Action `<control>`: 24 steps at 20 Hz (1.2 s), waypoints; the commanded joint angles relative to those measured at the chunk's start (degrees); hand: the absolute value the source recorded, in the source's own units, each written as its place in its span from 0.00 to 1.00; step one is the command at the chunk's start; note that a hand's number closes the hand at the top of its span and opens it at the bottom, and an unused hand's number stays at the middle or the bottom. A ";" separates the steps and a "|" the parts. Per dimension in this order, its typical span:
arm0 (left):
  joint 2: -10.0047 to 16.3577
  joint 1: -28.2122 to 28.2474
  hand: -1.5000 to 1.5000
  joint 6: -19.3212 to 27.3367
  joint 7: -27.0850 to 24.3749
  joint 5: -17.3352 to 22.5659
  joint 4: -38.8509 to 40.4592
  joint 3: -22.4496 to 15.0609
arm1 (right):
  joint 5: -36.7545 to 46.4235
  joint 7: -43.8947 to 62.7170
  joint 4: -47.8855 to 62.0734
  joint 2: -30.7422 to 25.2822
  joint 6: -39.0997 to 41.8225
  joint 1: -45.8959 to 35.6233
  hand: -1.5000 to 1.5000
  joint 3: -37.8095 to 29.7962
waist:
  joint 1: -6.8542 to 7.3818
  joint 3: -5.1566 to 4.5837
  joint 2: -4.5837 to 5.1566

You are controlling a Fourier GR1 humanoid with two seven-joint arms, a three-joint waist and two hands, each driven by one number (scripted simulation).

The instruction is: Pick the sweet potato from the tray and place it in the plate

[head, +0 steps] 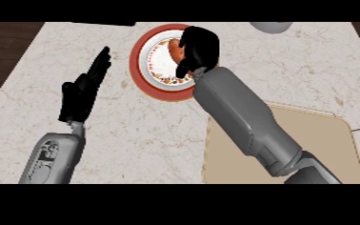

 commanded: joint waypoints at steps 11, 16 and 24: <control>-0.44 -0.76 0.50 -1.18 -0.27 -0.50 -0.33 -1.22 | -20.72 -12.29 8.02 0.02 -14.30 -0.11 0.00 -1.24 | 2.83 0.14 0.70; -0.82 -1.49 0.50 0.44 -0.28 -1.51 0.72 -0.75 | -26.99 -19.60 3.97 0.02 -24.90 2.20 0.00 -4.06 | 1.15 0.18 0.26; -0.54 2.82 0.50 1.05 -1.59 -0.48 0.59 1.55 | -31.70 -24.44 -1.82 0.01 -35.03 9.20 0.00 -7.58 | -3.92 0.09 -1.21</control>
